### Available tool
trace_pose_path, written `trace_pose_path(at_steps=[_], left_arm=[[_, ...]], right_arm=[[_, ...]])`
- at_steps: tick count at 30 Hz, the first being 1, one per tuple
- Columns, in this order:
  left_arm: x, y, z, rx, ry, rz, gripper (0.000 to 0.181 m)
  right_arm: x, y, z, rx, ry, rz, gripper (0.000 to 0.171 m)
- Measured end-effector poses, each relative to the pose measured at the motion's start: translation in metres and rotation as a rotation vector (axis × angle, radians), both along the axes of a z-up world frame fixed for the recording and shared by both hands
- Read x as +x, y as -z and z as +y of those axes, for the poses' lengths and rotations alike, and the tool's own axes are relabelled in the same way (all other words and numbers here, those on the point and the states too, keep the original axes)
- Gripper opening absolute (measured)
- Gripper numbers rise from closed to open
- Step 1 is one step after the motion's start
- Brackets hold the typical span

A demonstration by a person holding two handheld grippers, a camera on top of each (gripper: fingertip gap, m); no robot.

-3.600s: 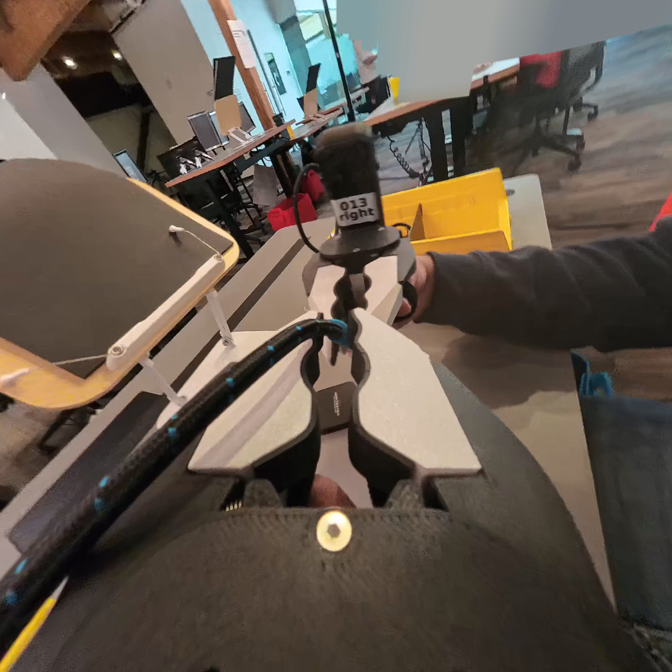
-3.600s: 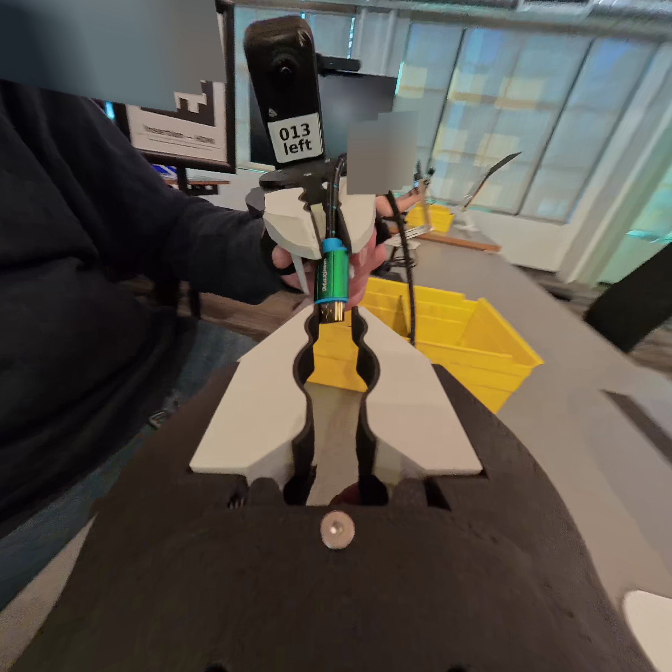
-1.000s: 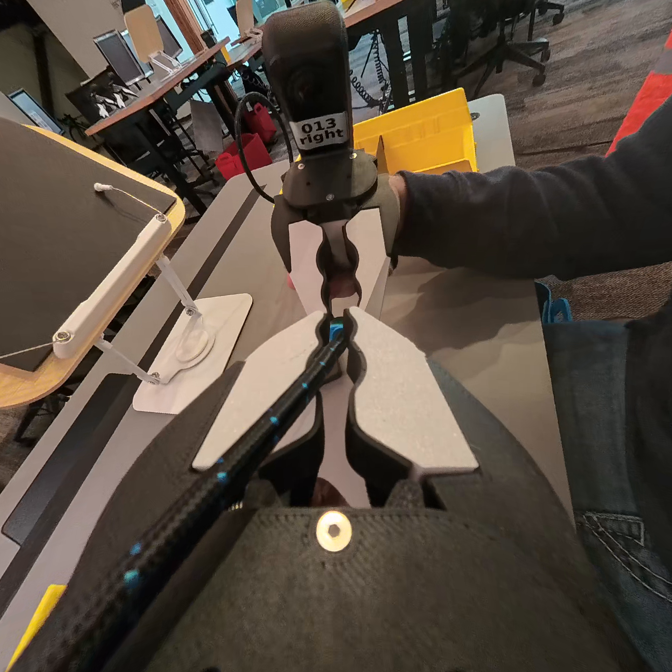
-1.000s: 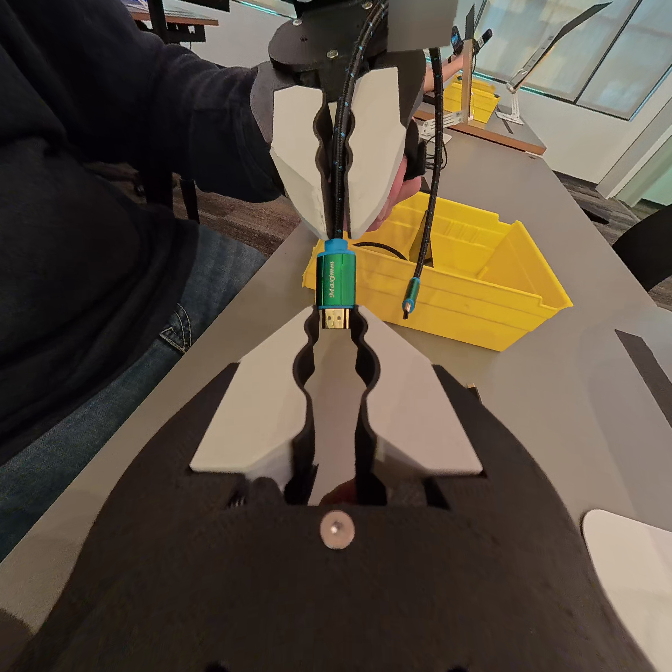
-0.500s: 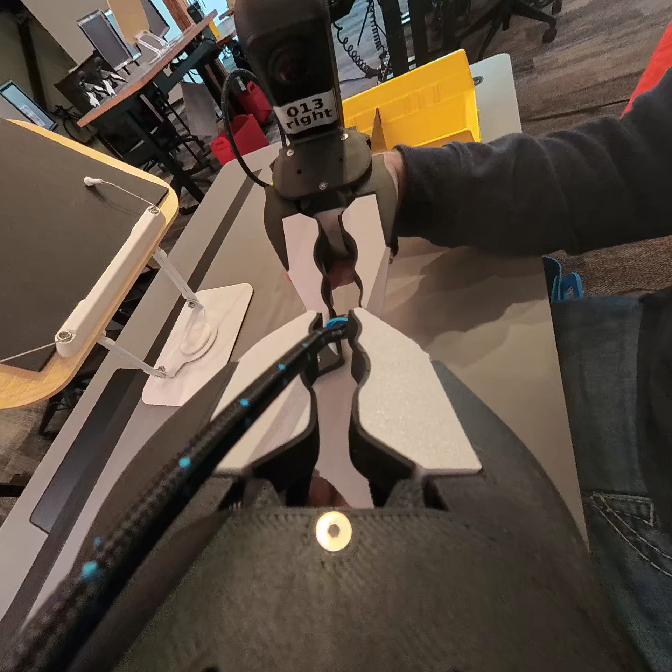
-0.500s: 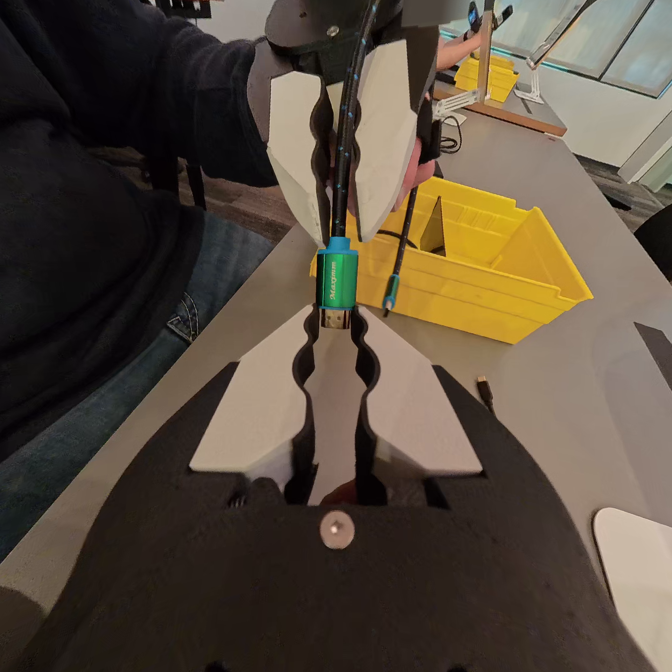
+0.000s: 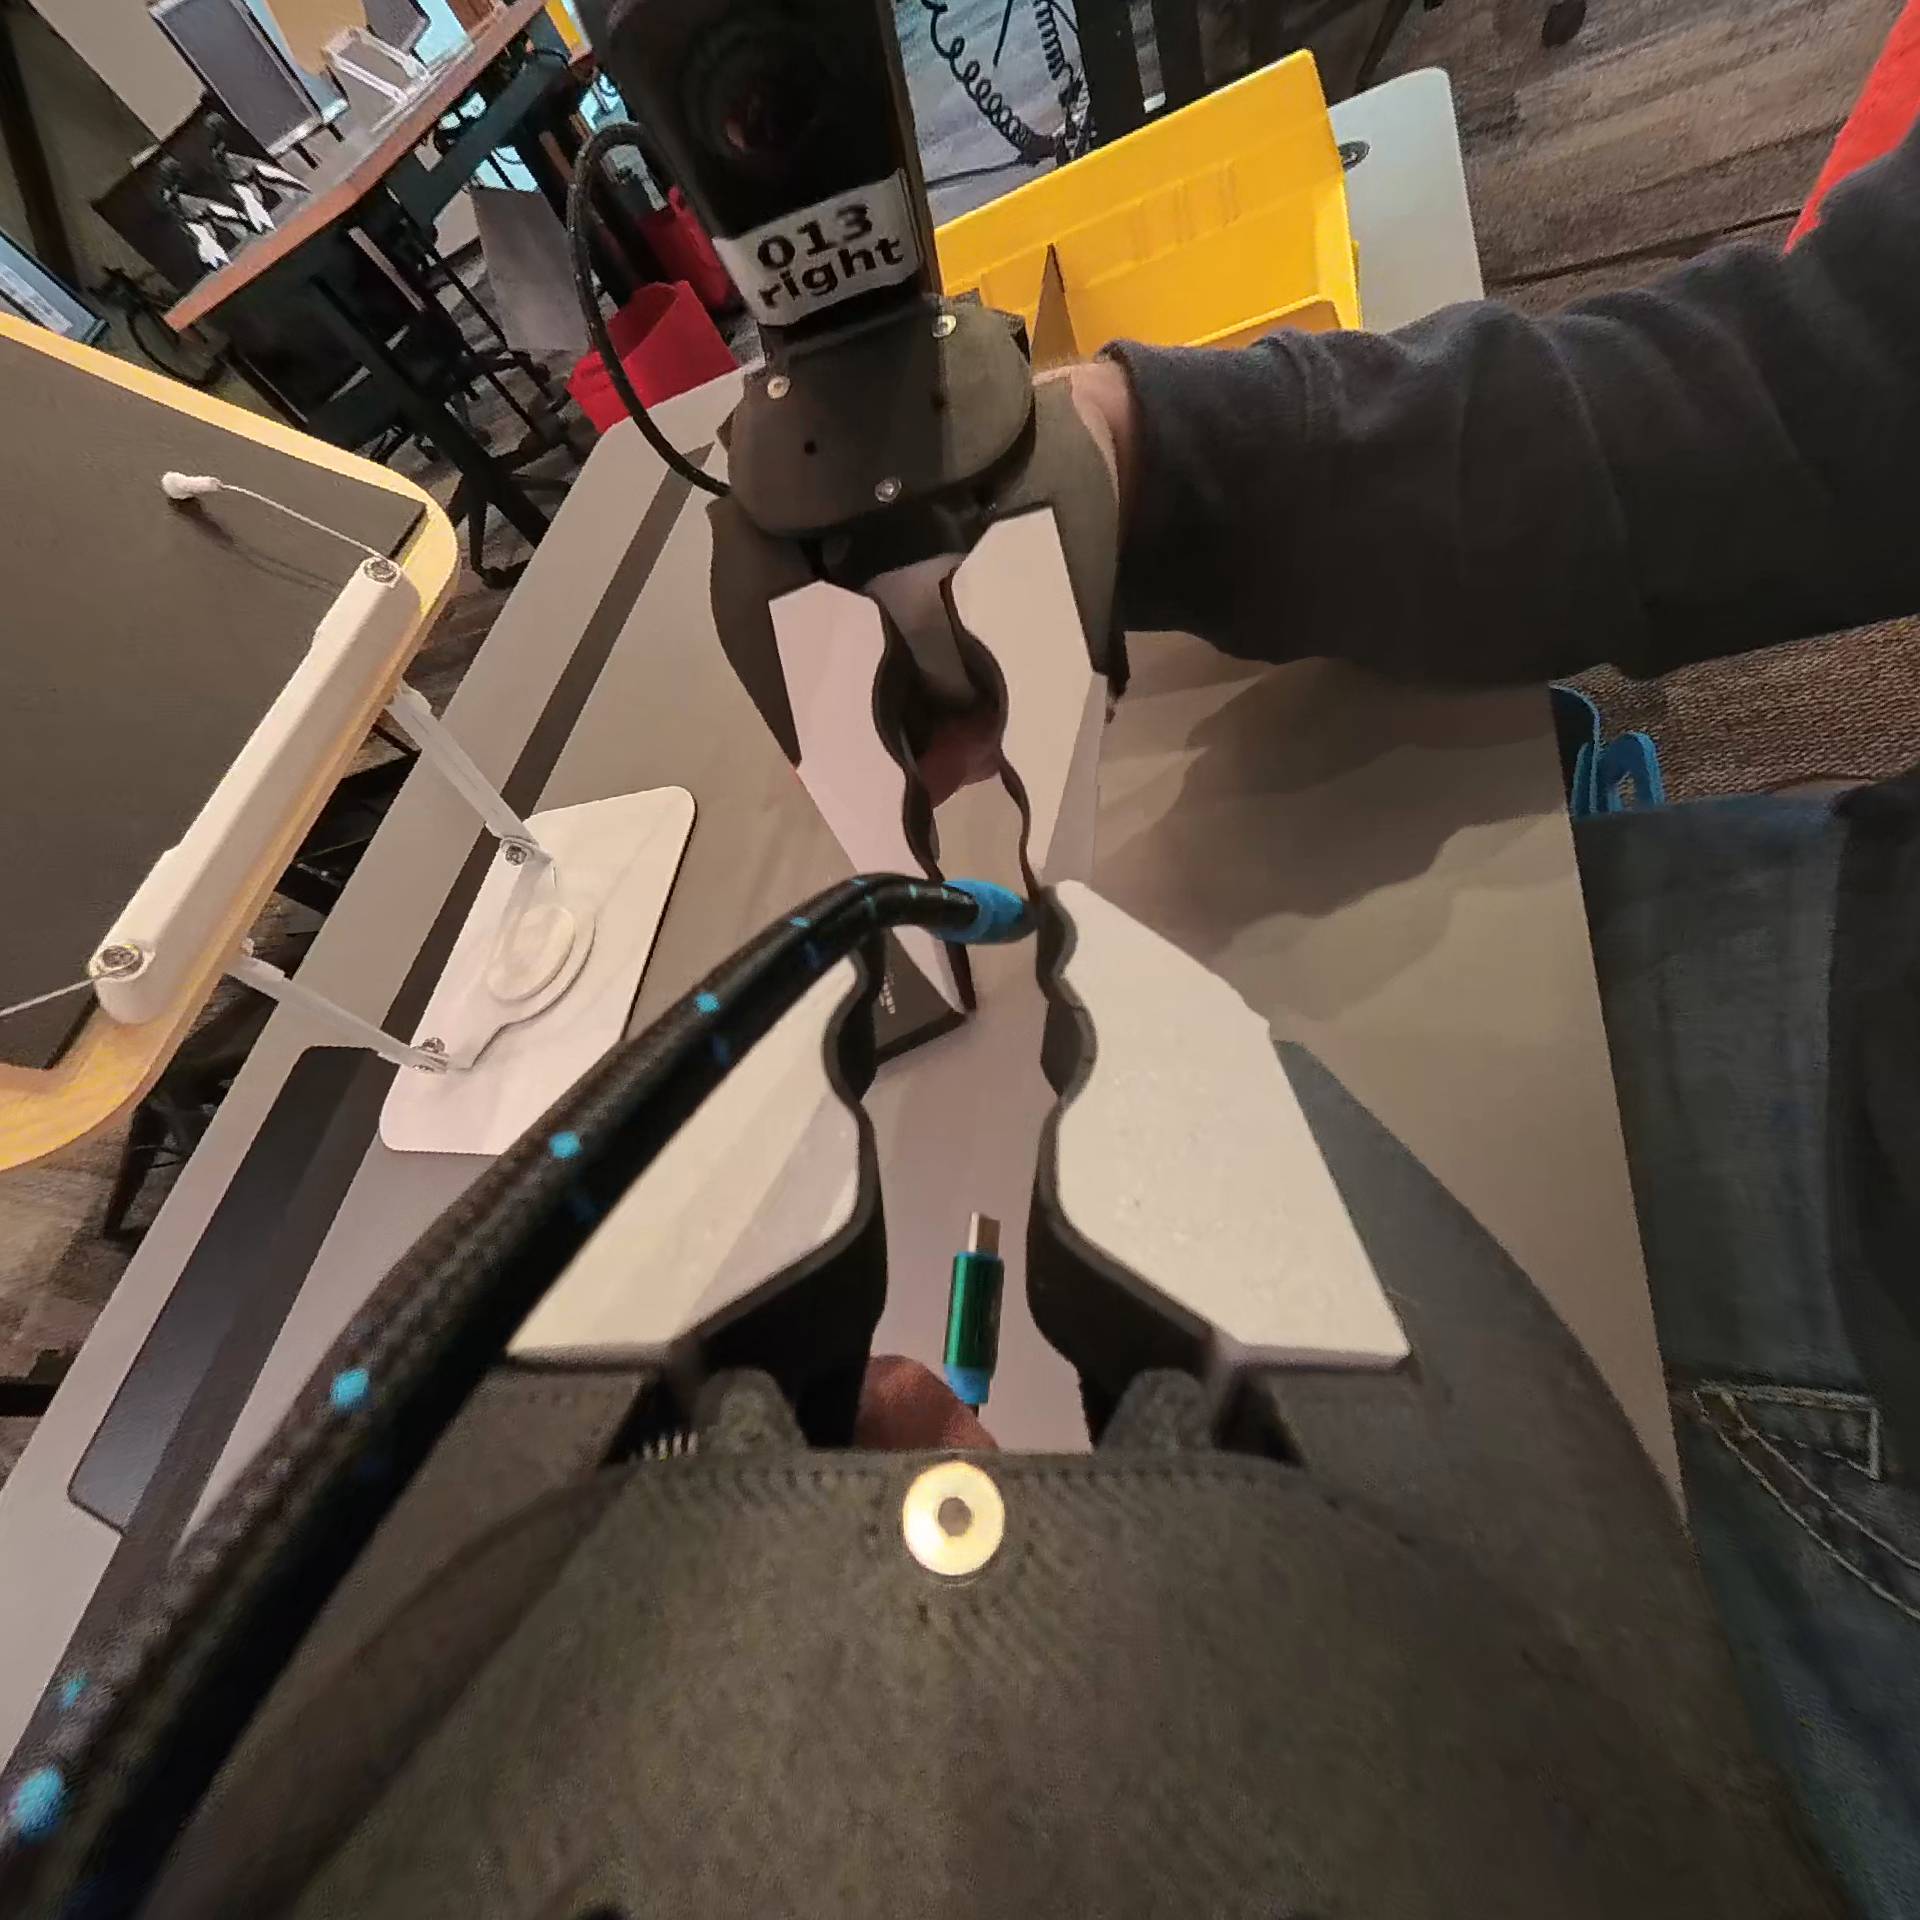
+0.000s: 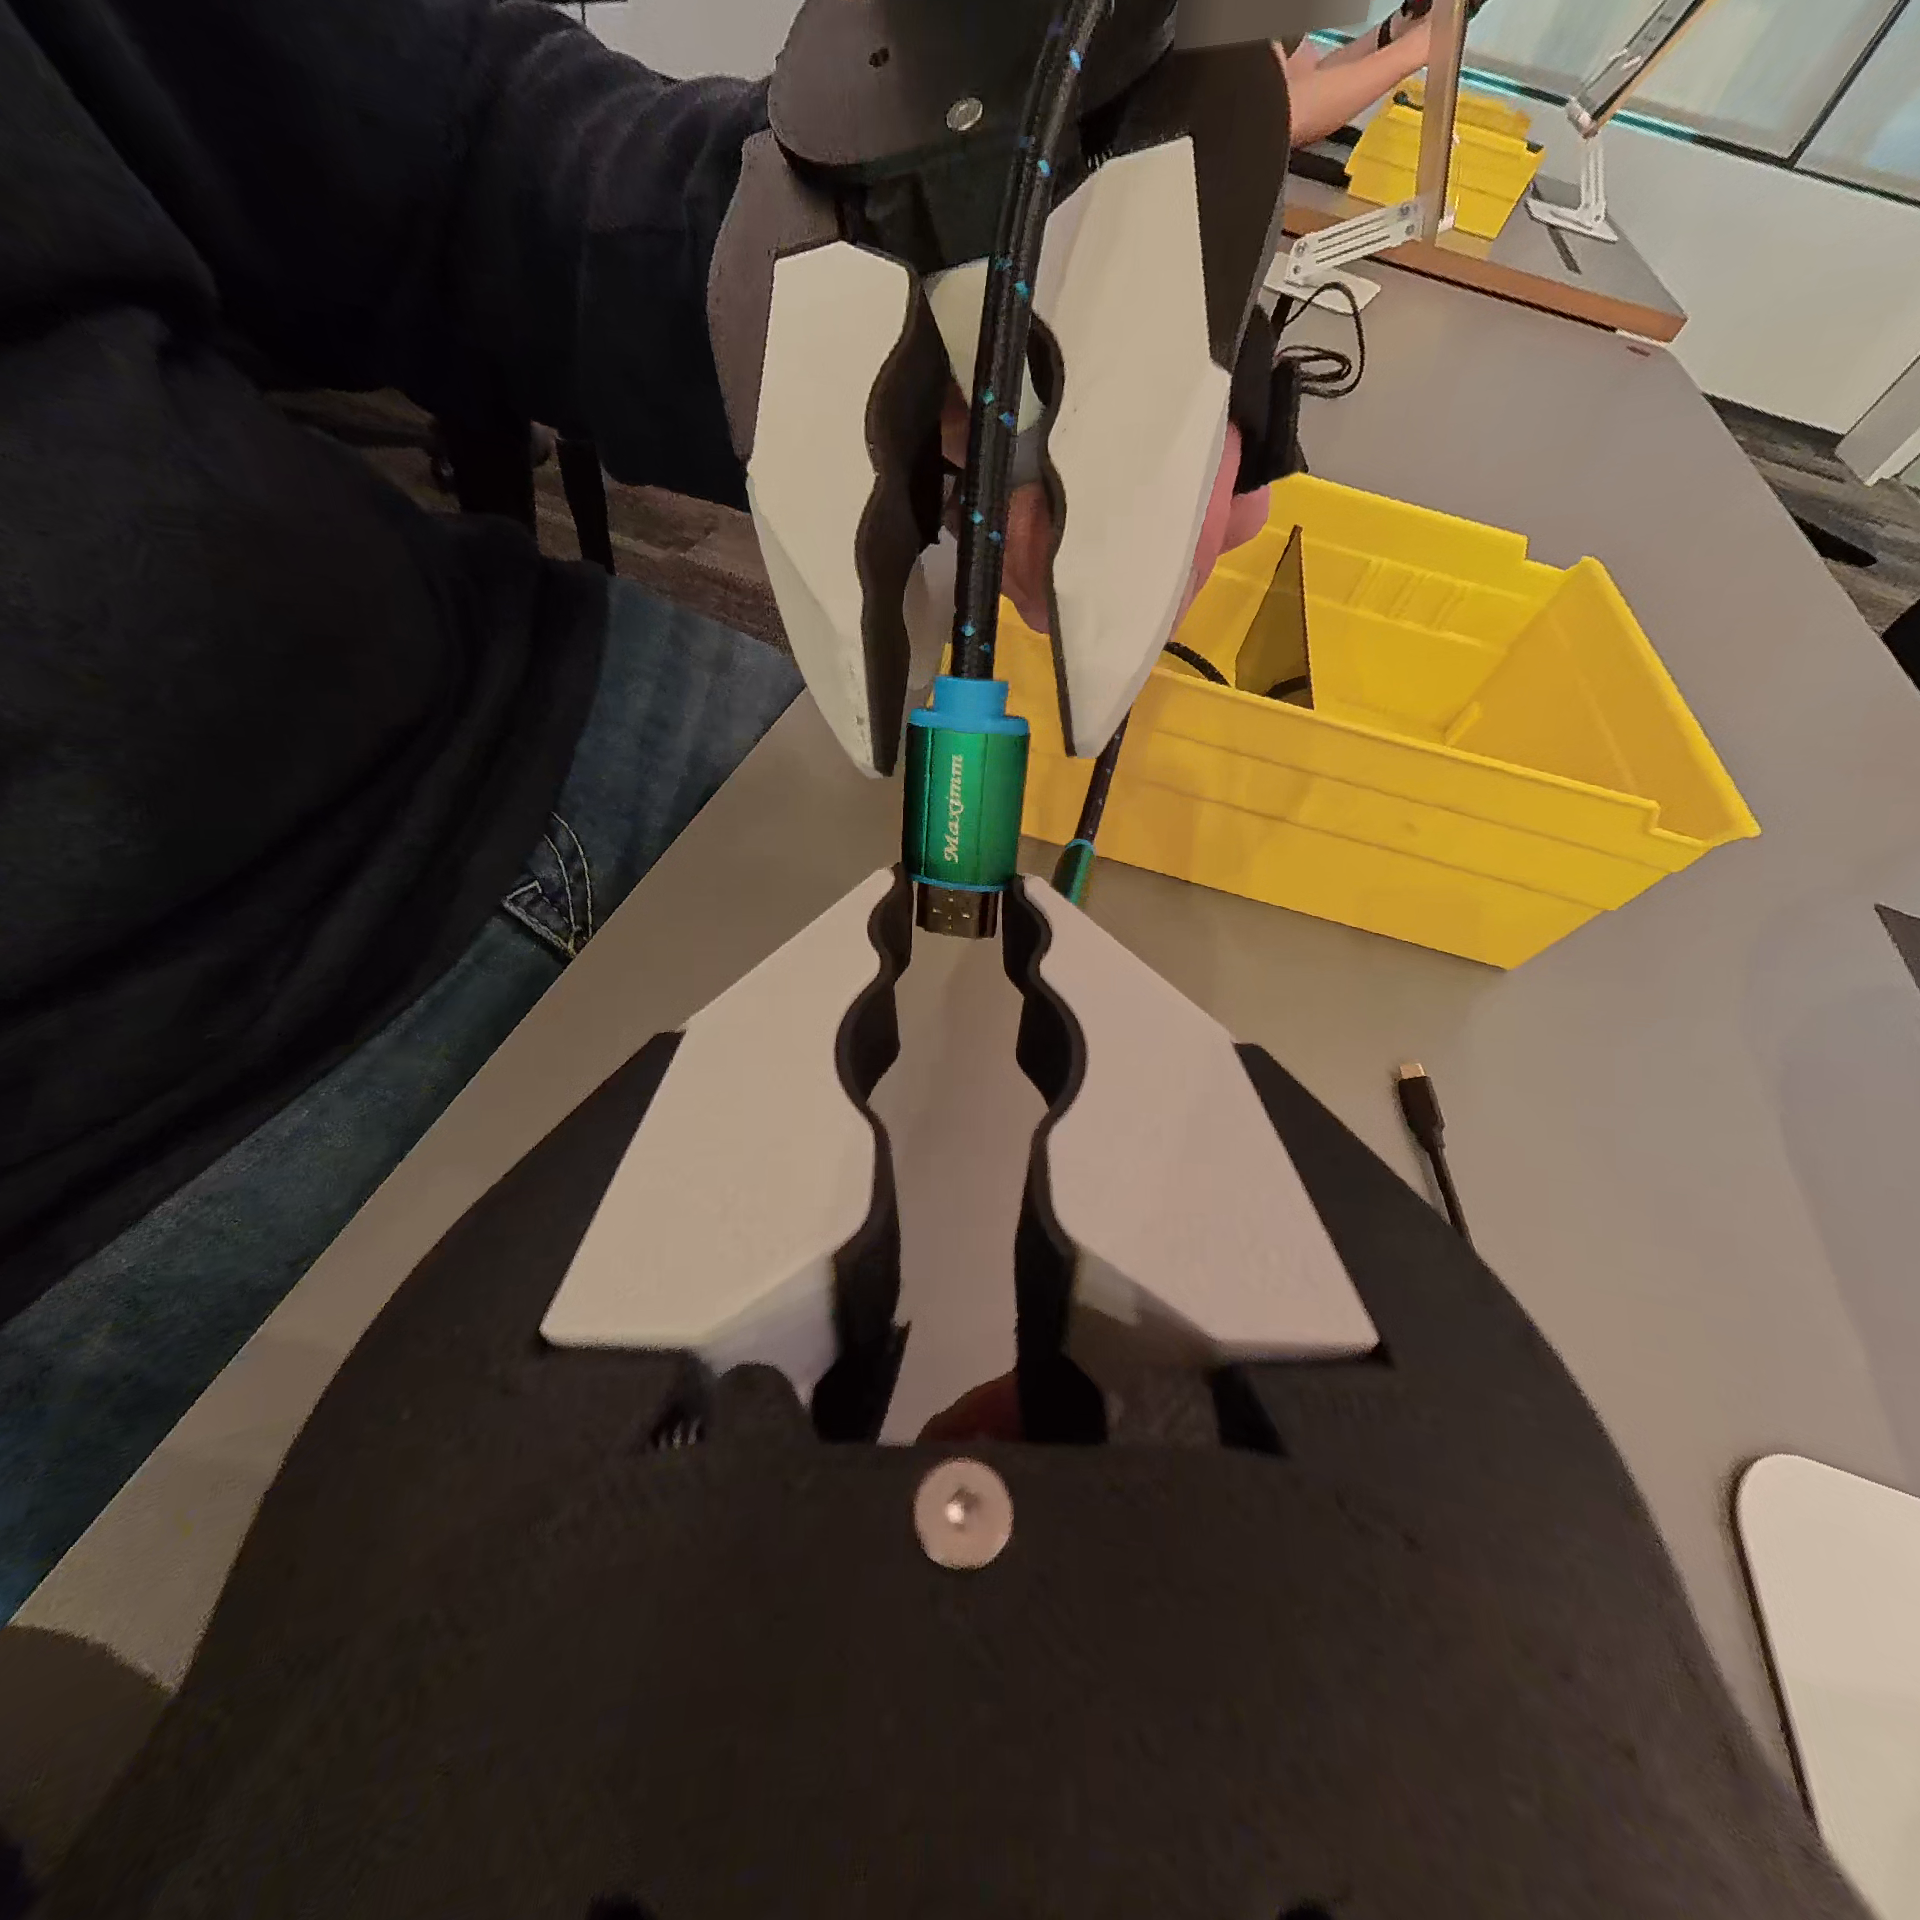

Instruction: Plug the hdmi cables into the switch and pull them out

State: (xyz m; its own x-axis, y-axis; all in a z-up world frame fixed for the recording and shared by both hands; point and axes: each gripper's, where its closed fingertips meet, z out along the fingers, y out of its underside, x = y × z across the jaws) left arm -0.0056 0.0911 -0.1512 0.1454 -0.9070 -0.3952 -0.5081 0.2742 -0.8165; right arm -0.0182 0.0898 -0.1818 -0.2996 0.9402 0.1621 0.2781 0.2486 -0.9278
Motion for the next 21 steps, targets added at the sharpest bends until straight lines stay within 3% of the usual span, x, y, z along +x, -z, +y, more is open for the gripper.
trace_pose_path(at_steps=[13,21], left_arm=[[0.004,0.008,-0.002,-0.028,0.015,0.001,0.020],[0.001,-0.019,0.005,-0.050,-0.022,-0.176,0.020]], right_arm=[[-0.001,0.004,-0.002,0.013,-0.006,-0.020,0.013],[-0.001,-0.029,0.005,-0.073,0.007,0.175,0.014]])
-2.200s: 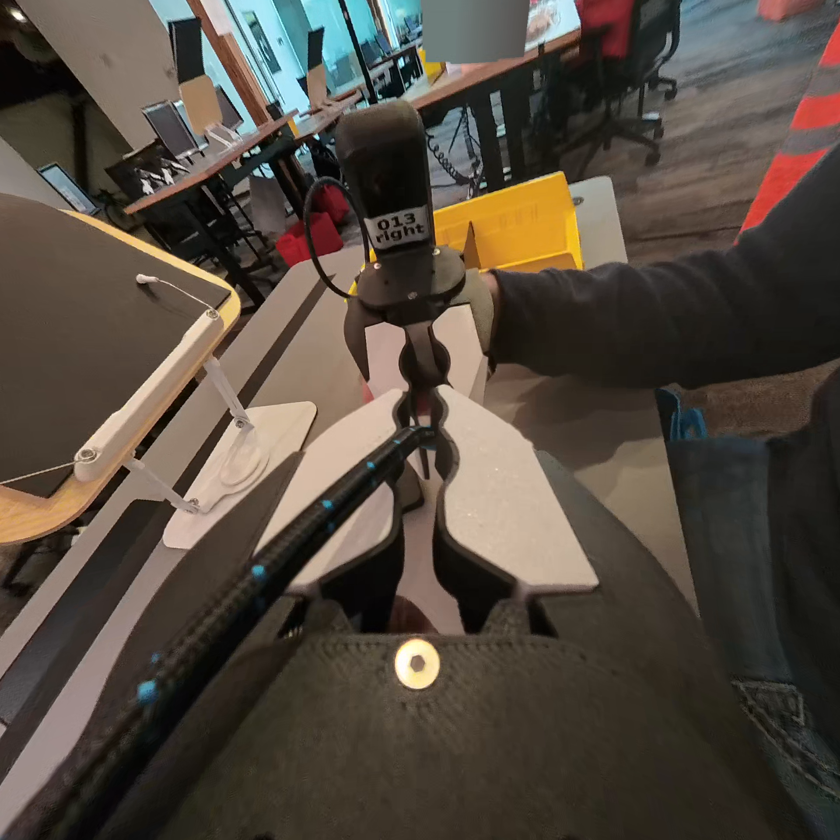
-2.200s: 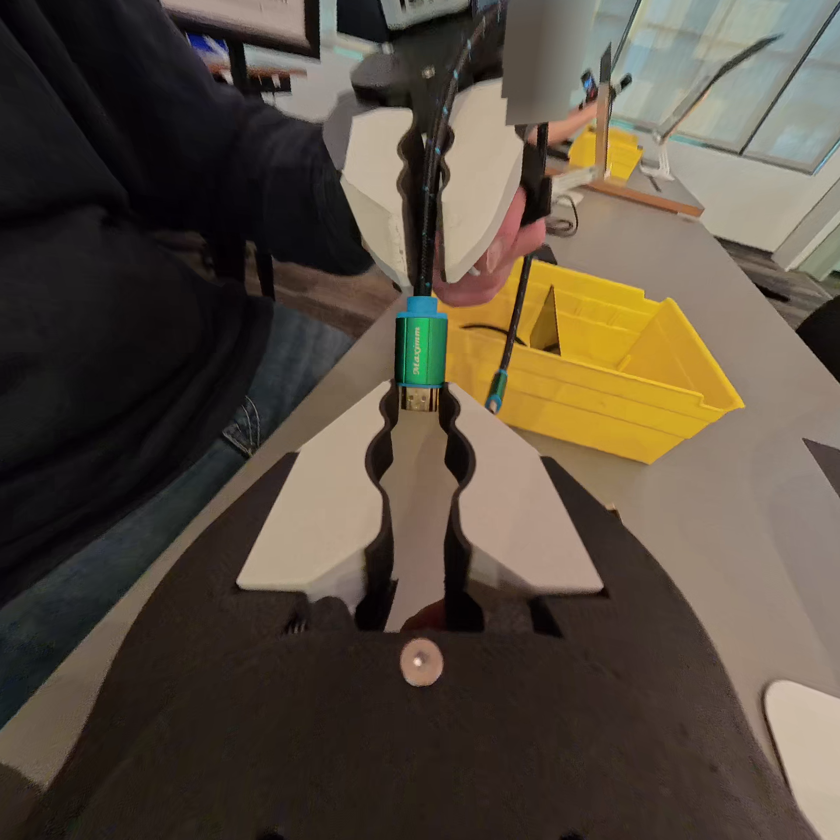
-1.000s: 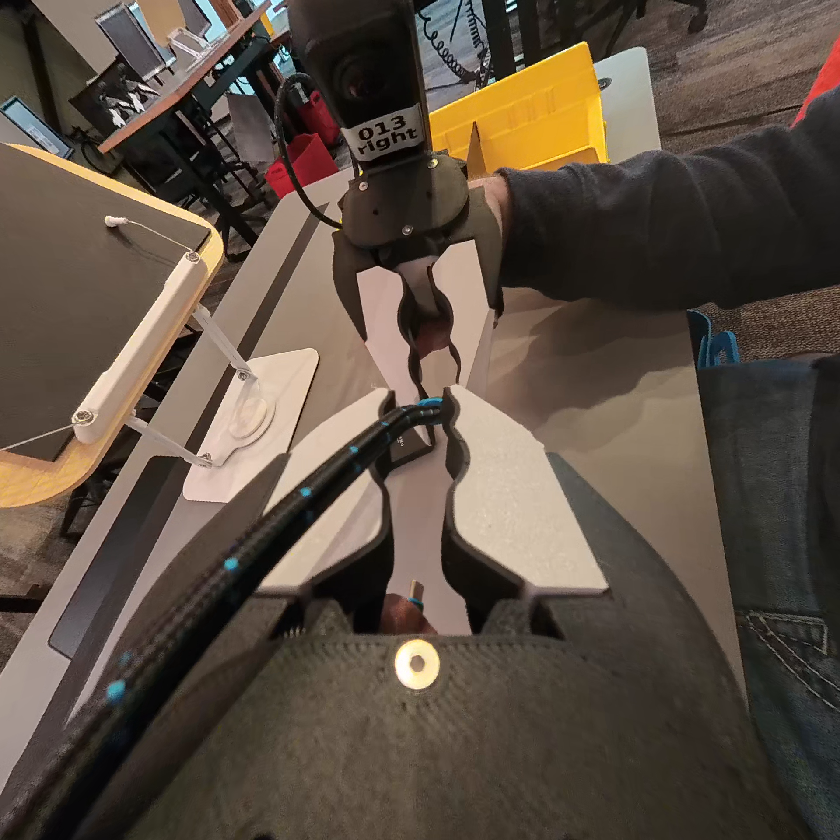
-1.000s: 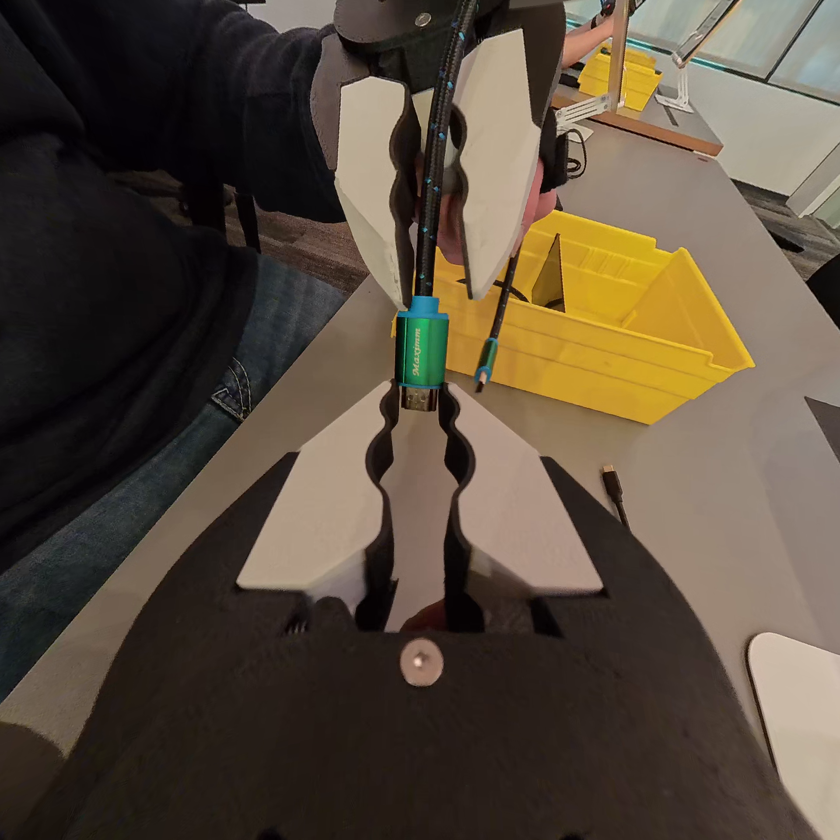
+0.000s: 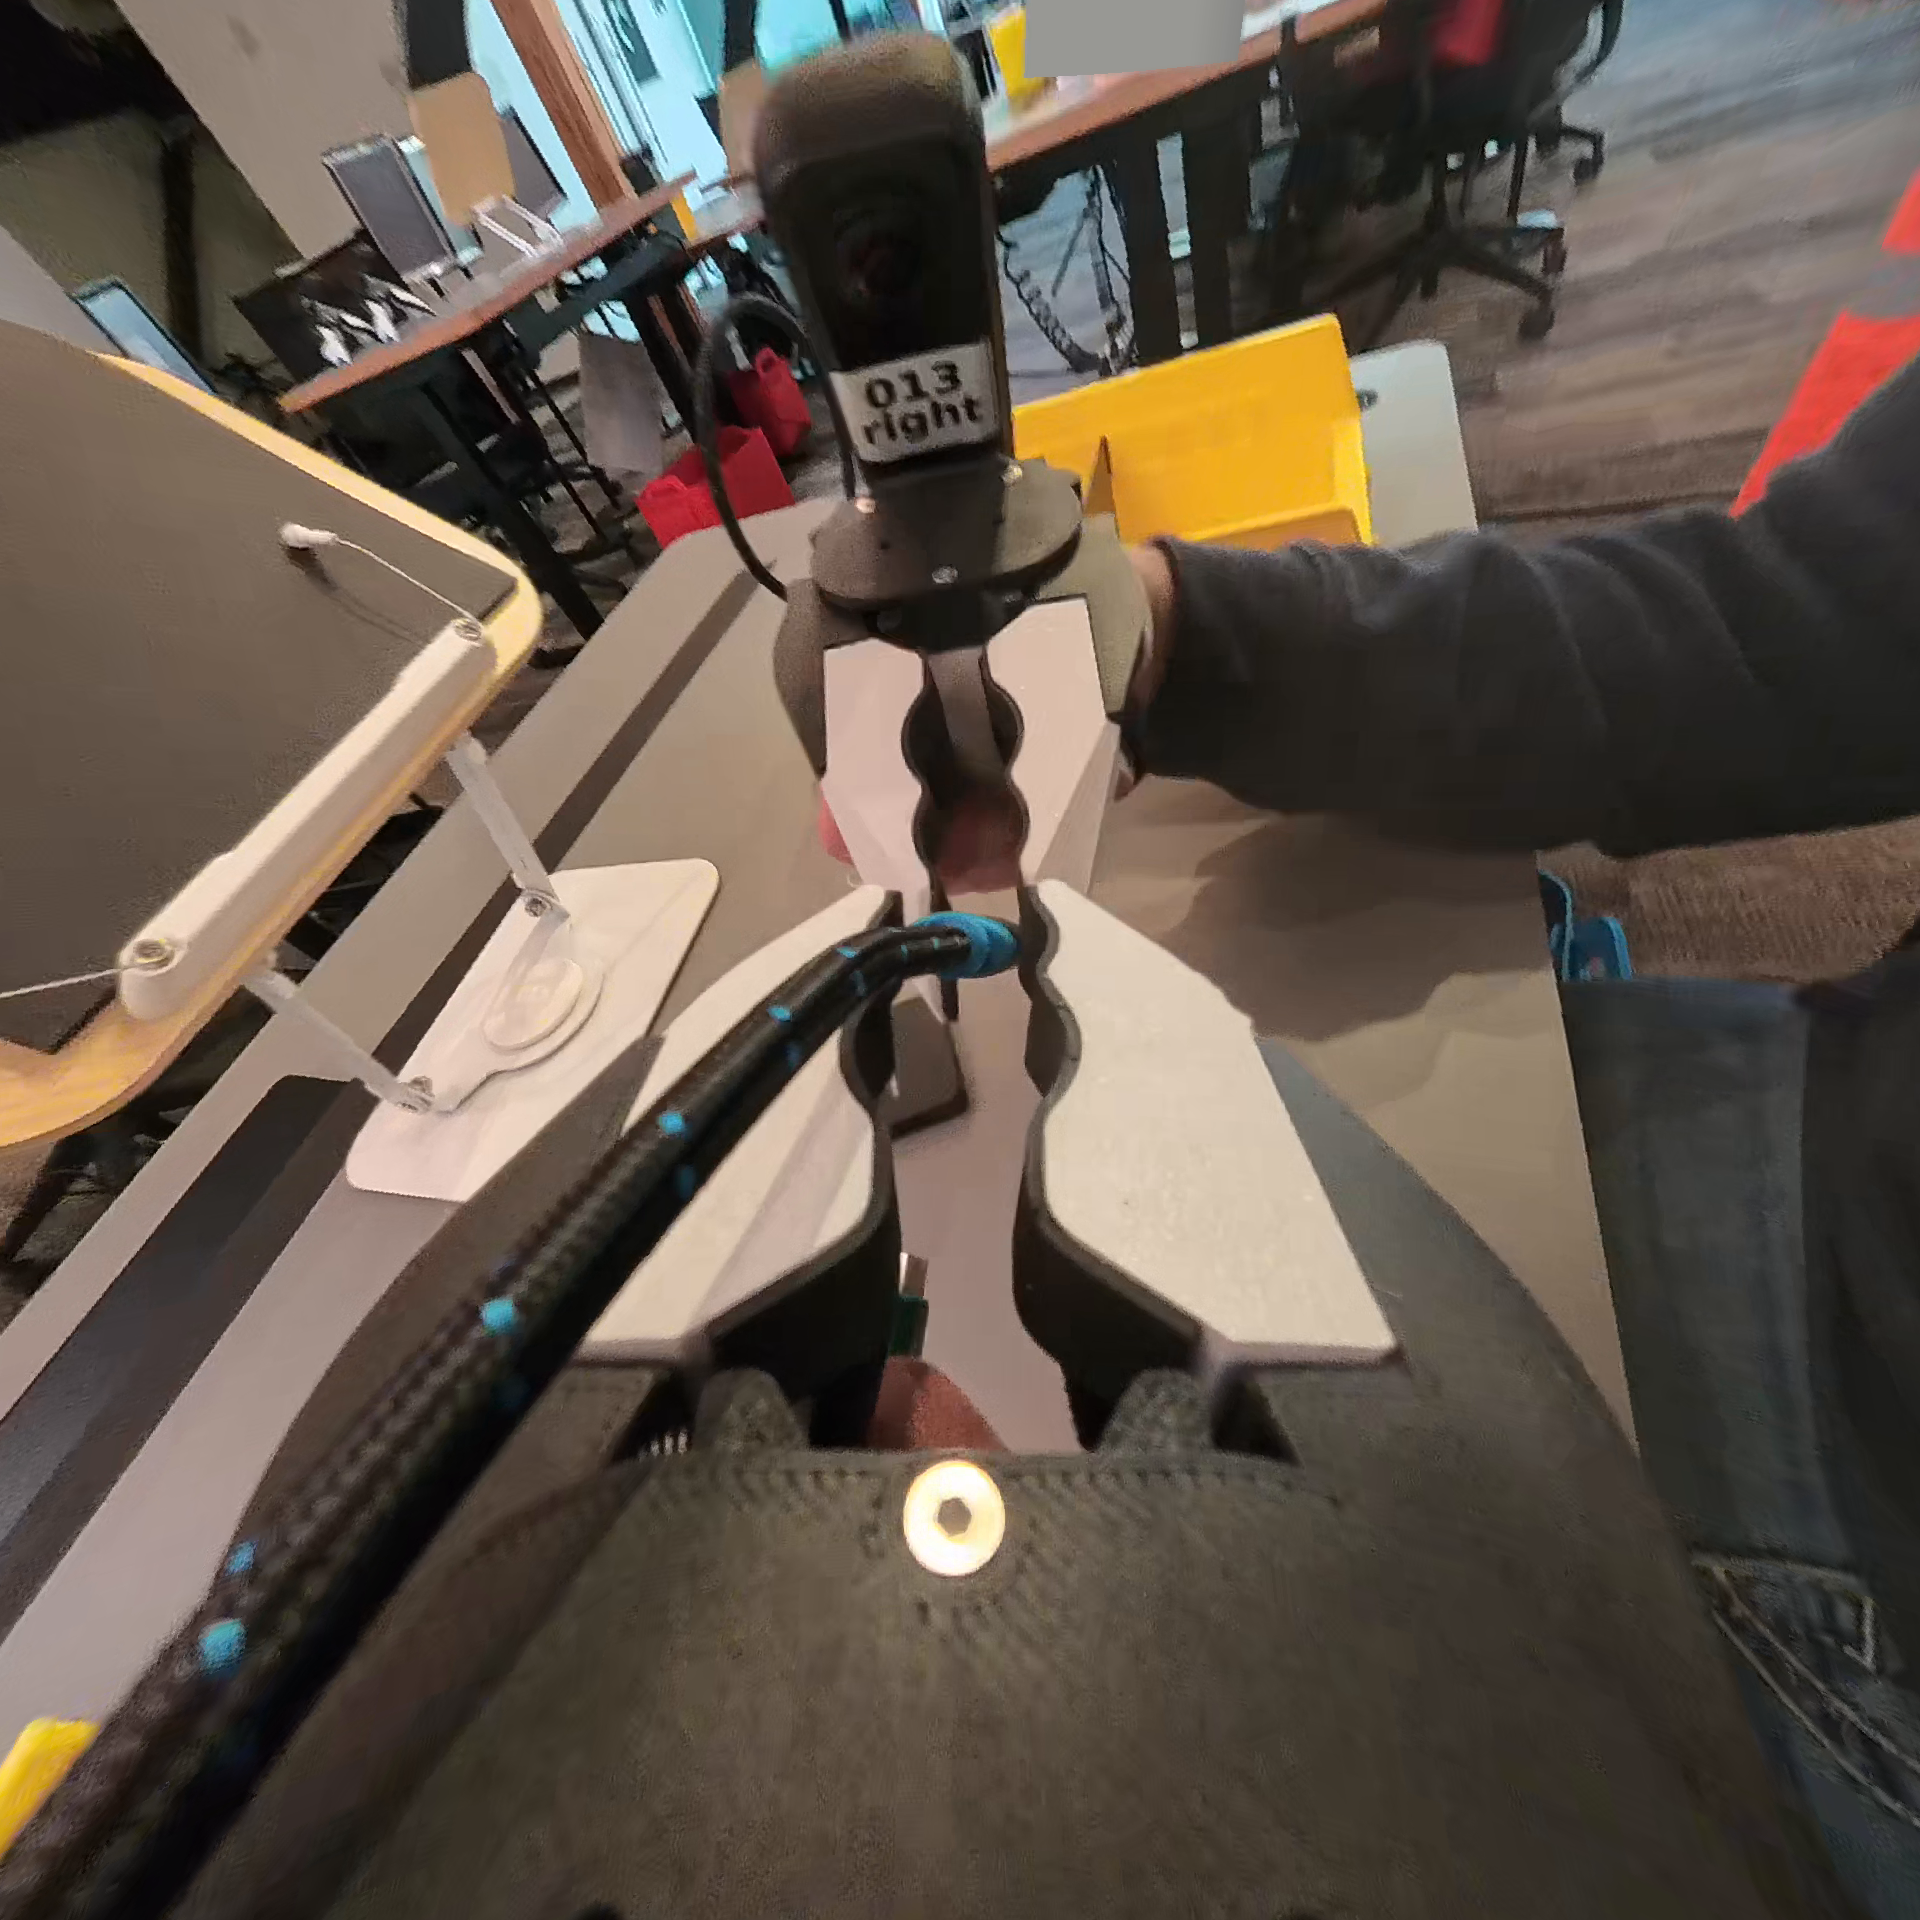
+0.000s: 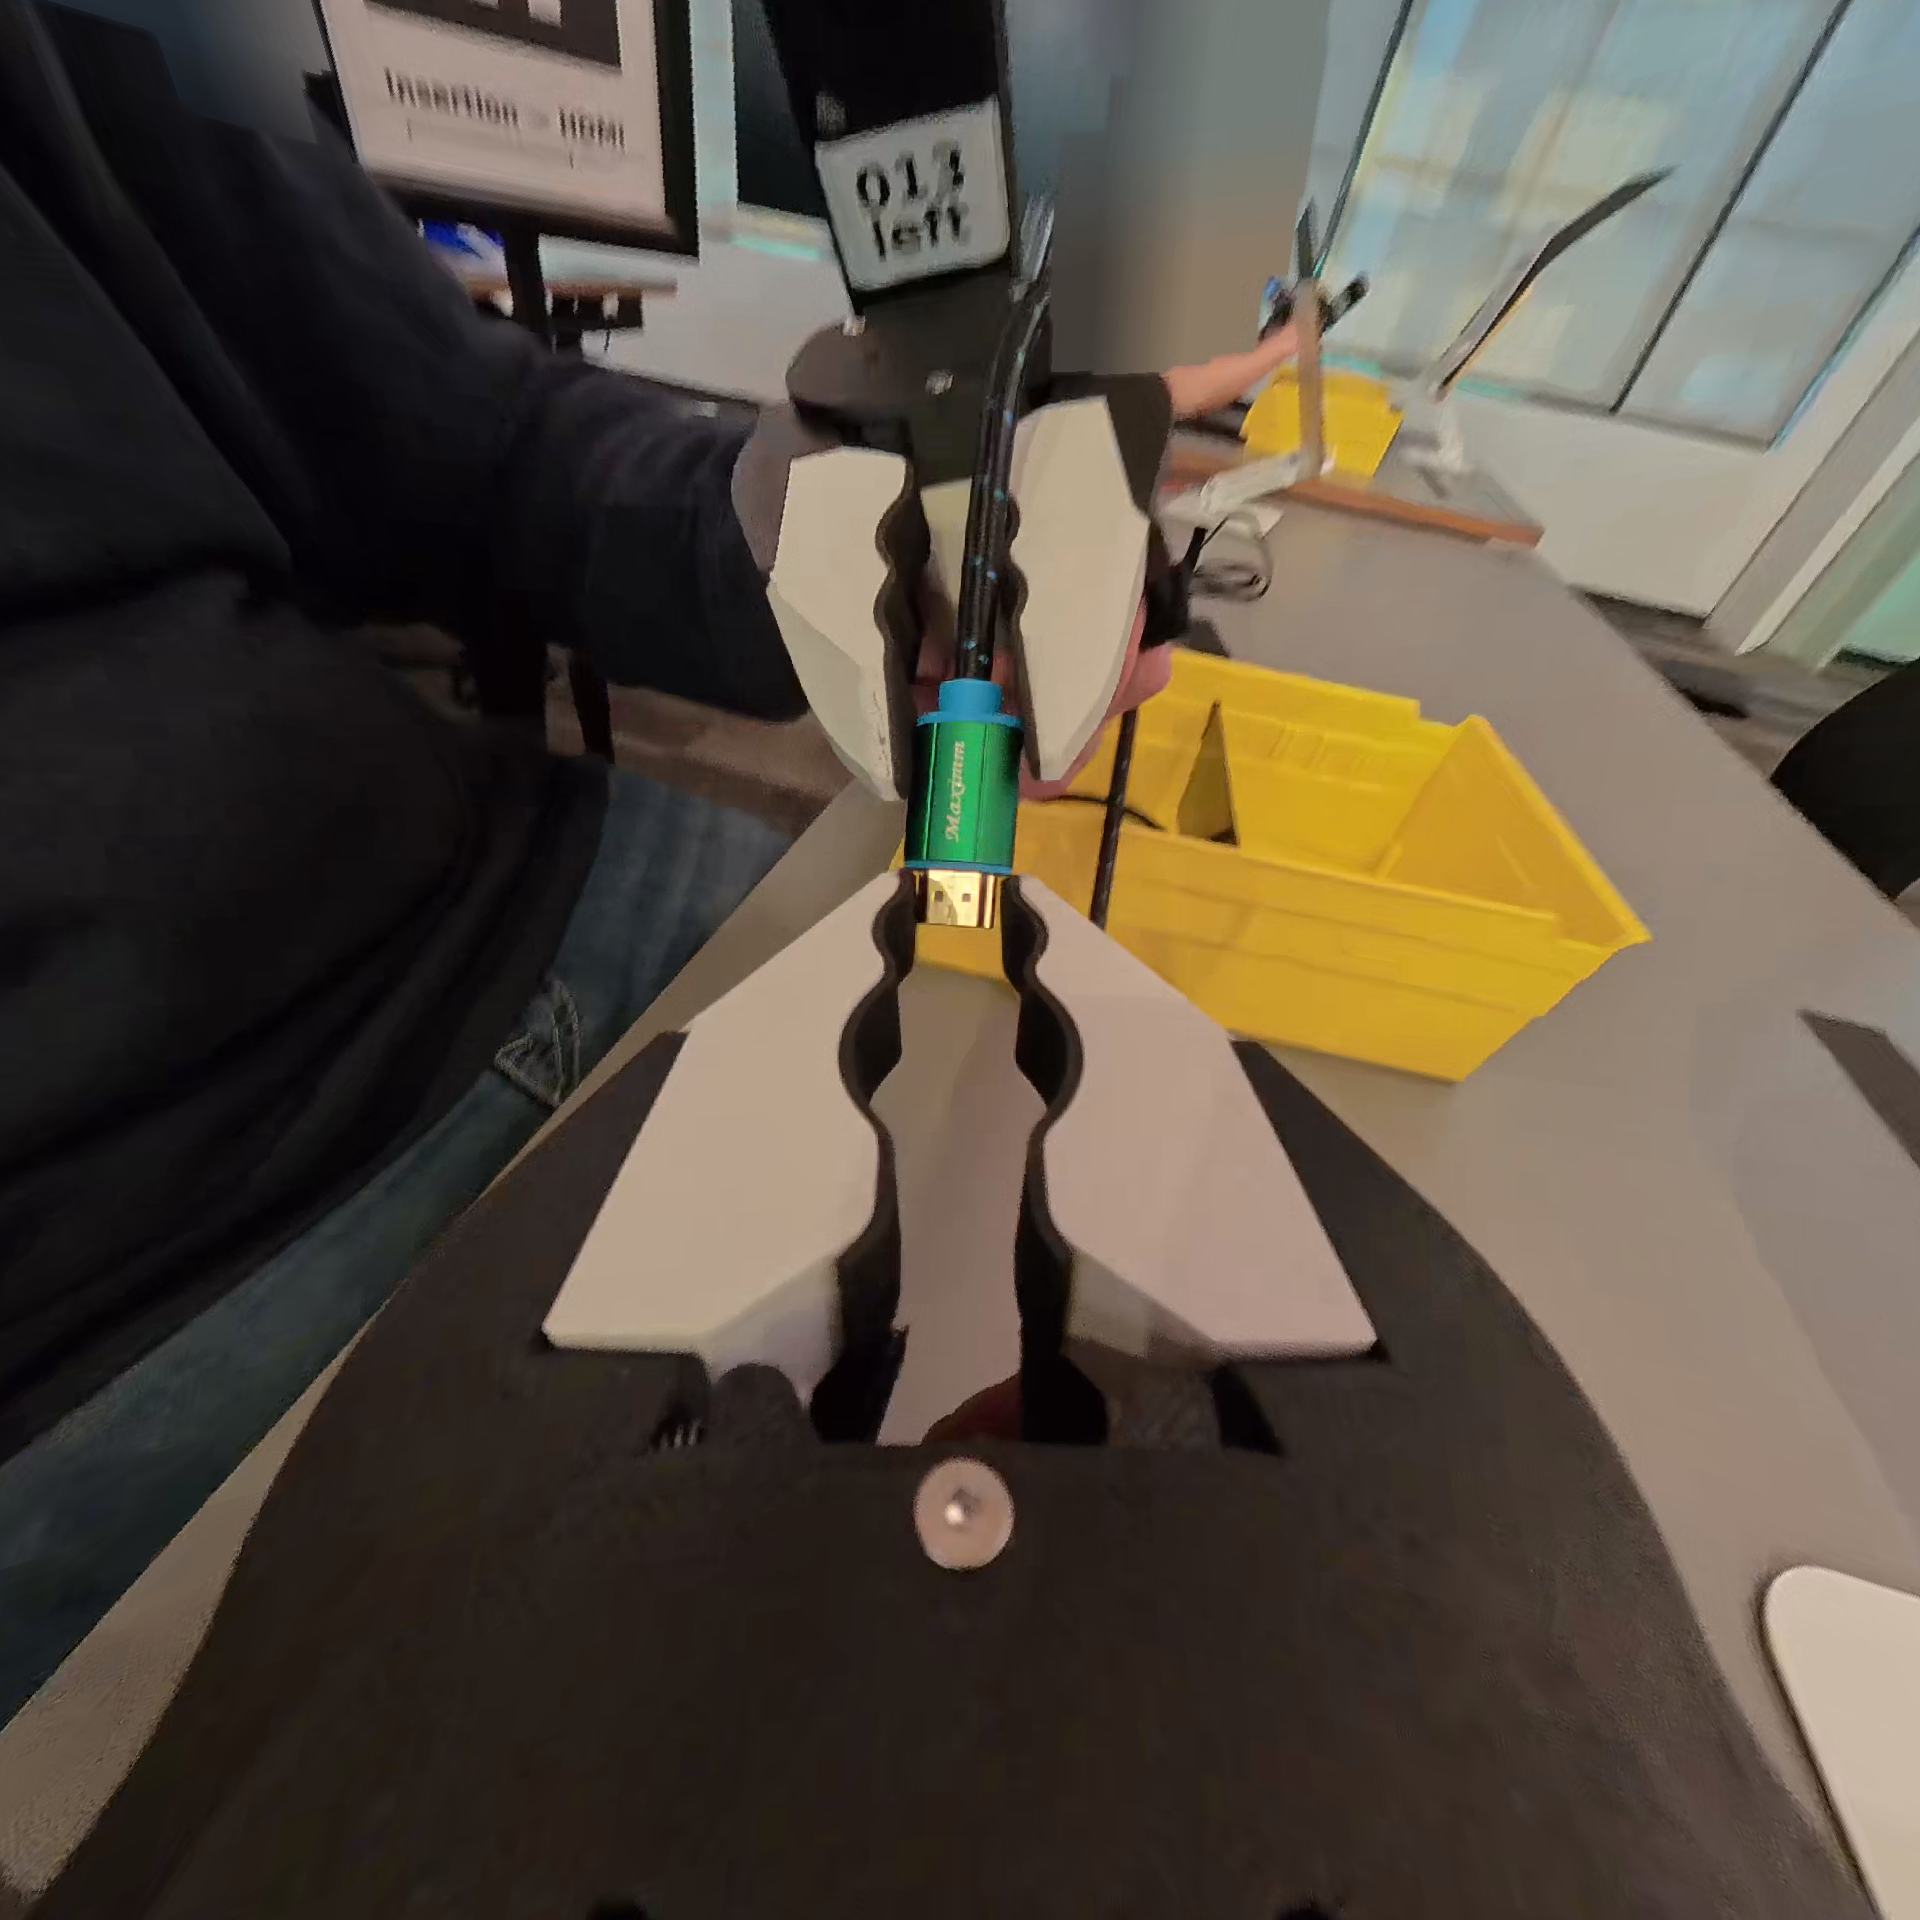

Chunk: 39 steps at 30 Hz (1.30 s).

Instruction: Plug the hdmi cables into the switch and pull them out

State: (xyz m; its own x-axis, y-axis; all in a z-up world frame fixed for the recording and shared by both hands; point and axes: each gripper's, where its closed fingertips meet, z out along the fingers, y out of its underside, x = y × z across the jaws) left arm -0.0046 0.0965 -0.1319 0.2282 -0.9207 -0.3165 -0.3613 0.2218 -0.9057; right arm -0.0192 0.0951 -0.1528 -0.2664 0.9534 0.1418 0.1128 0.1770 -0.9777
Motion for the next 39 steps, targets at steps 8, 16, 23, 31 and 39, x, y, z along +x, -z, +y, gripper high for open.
trace_pose_path(at_steps=[8,16,23,31,39], left_arm=[[-0.007,-0.029,0.018,-0.164,-0.099,-0.312,0.020],[-0.014,-0.036,0.033,-0.308,-0.168,-0.499,0.020],[-0.015,-0.039,0.034,-0.344,-0.169,-0.530,0.020],[-0.014,-0.032,0.034,-0.430,-0.153,-0.443,0.020],[-0.014,-0.027,0.029,-0.463,-0.125,-0.337,0.020]], right_arm=[[-0.011,-0.023,0.023,0.184,0.211,0.149,0.028],[-0.014,-0.035,0.040,0.443,0.422,0.190,0.013],[-0.012,-0.041,0.042,0.589,0.494,0.200,0.010],[-0.010,-0.037,0.043,0.695,0.513,0.139,0.009],[-0.009,-0.033,0.040,0.741,0.499,0.095,0.008]])
